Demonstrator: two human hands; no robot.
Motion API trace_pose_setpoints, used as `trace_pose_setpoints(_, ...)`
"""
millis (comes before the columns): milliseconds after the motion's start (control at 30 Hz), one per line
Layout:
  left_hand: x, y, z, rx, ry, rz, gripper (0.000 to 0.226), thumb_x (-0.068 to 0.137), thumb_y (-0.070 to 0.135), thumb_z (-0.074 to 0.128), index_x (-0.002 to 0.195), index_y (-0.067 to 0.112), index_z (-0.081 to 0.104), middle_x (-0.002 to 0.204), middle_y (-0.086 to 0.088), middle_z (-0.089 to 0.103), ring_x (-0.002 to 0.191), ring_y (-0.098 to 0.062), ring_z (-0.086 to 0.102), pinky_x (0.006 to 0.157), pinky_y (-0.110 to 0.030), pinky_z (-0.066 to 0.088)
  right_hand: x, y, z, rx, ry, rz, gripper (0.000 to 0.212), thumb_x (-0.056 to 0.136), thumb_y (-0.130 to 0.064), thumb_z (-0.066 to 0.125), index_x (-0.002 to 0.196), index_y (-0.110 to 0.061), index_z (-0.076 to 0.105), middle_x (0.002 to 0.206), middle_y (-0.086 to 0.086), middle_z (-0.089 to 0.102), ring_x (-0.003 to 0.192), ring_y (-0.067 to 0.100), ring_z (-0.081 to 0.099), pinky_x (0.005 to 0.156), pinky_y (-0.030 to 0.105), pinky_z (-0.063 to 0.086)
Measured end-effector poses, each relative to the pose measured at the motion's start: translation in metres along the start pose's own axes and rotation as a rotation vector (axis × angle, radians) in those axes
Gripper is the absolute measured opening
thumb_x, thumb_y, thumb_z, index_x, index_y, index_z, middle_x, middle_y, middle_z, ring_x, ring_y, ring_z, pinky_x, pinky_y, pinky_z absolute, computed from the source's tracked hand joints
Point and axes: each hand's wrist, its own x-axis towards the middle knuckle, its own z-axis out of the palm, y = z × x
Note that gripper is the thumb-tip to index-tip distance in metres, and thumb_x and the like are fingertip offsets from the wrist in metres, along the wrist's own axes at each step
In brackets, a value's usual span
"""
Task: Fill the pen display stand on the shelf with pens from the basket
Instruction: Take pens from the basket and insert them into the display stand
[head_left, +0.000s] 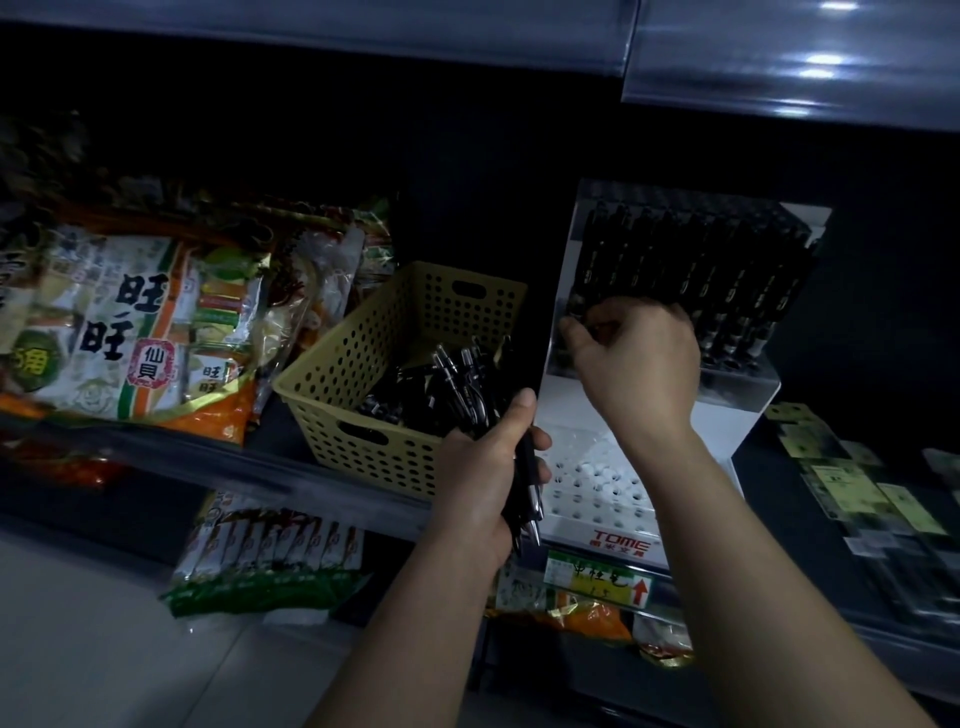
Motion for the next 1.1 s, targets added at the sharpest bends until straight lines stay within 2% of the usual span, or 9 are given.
trace_pose_setpoints(233, -0.001, 0.001, 0.001, -0.004, 0.006, -0.006, 0.038, 0.086, 0.029, 0.068, 0.11, -0.001, 0.063, 0.063, -0.003, 0.059, 0.044, -0.014, 0.05, 0.044, -0.023, 0.04, -0.001, -0.004, -0.004, 0.0, -0.015, -0.013, 0.033, 0.085, -0.047, 0.062, 0.077, -0.017, 0.074, 0.072, 0.006, 0.07, 0.08, 0.032, 0.062, 0.065, 0.035, 0.049)
trace_pose_setpoints(467, -0.003, 0.002, 0.001, 0.021, -0.01, -0.011, 0.039, 0.087, 0.03, 0.067, 0.111, 0.0, 0.063, 0.064, -0.002, 0.059, 0.044, -0.014, 0.05, 0.044, -0.023, 0.04, -0.003, -0.005, -0.006, -0.088, -0.016, -0.052, 0.03, 0.089, -0.041, 0.059, 0.082, -0.015, 0.074, 0.078, 0.01, 0.069, 0.082, 0.033, 0.061, 0.06, 0.031, 0.04)
trace_pose_setpoints(633, -0.005, 0.005, 0.001, -0.019, -0.042, -0.021, 0.03, 0.088, 0.022, 0.064, 0.109, 0.002, 0.064, 0.064, -0.003, 0.06, 0.046, -0.015, 0.049, 0.046, -0.024, 0.039, -0.001, -0.005, -0.007, -0.13, -0.052, -0.051, 0.034, 0.089, -0.045, 0.058, 0.082, -0.015, 0.073, 0.076, 0.01, 0.068, 0.081, 0.033, 0.061, 0.061, 0.032, 0.045)
trace_pose_setpoints(700, -0.006, 0.006, 0.001, -0.034, -0.068, -0.023, 0.029, 0.086, 0.021, 0.065, 0.109, 0.003, 0.065, 0.064, -0.003, 0.06, 0.046, -0.016, 0.049, 0.048, -0.025, 0.039, -0.005, -0.004, -0.009, -0.086, -0.004, -0.057, 0.035, 0.088, -0.047, 0.058, 0.084, -0.015, 0.071, 0.076, 0.007, 0.068, 0.08, 0.03, 0.062, 0.062, 0.033, 0.047)
trace_pose_setpoints(800, -0.006, 0.006, 0.001, -0.075, -0.142, -0.011, 0.041, 0.075, 0.03, 0.071, 0.107, 0.005, 0.066, 0.066, -0.001, 0.059, 0.048, -0.014, 0.049, 0.05, -0.026, 0.039, -0.016, -0.009, -0.019, 0.124, 0.061, -0.024, 0.031, 0.089, -0.043, 0.06, 0.086, -0.014, 0.07, 0.073, 0.001, 0.068, 0.07, 0.021, 0.062, 0.06, 0.031, 0.046)
trace_pose_setpoints(867, -0.007, 0.006, 0.002, -0.087, -0.179, 0.014, 0.044, 0.07, 0.033, 0.071, 0.104, 0.006, 0.068, 0.067, -0.001, 0.059, 0.049, -0.014, 0.049, 0.051, -0.026, 0.04, -0.018, -0.014, -0.024, 0.195, -0.046, 0.02, 0.031, 0.089, -0.042, 0.061, 0.075, -0.016, 0.069, 0.062, -0.004, 0.063, 0.059, 0.015, 0.059, 0.055, 0.028, 0.043)
trace_pose_setpoints(967, -0.01, 0.008, 0.002, -0.085, -0.219, 0.064, 0.042, 0.07, 0.032, 0.072, 0.102, 0.006, 0.068, 0.068, -0.003, 0.058, 0.049, -0.015, 0.048, 0.05, -0.026, 0.041, -0.014, -0.02, -0.037, 0.394, -0.412, 0.169, 0.04, 0.086, -0.042, 0.066, 0.061, -0.011, 0.064, 0.054, -0.002, 0.056, 0.047, 0.006, 0.046, 0.049, 0.022, 0.037)
trace_pose_setpoints(1033, -0.011, 0.009, 0.002, -0.071, -0.236, 0.083, 0.047, 0.069, 0.031, 0.072, 0.106, 0.003, 0.066, 0.069, -0.004, 0.057, 0.05, -0.015, 0.048, 0.05, -0.026, 0.041, -0.013, -0.021, -0.045, 0.602, -0.631, 0.26, 0.032, 0.085, -0.033, 0.068, 0.065, -0.009, 0.065, 0.055, -0.006, 0.058, 0.044, -0.002, 0.045, 0.044, 0.013, 0.034)
trace_pose_setpoints(1100, -0.012, 0.009, 0.001, -0.033, -0.239, 0.081, 0.051, 0.069, 0.033, 0.073, 0.108, 0.002, 0.065, 0.069, -0.004, 0.059, 0.051, -0.016, 0.048, 0.05, -0.026, 0.041, -0.012, -0.018, -0.048, 0.669, -0.701, 0.282, 0.022, 0.084, -0.027, 0.069, 0.071, -0.009, 0.068, 0.056, -0.01, 0.061, 0.048, -0.002, 0.047, 0.045, 0.014, 0.034)
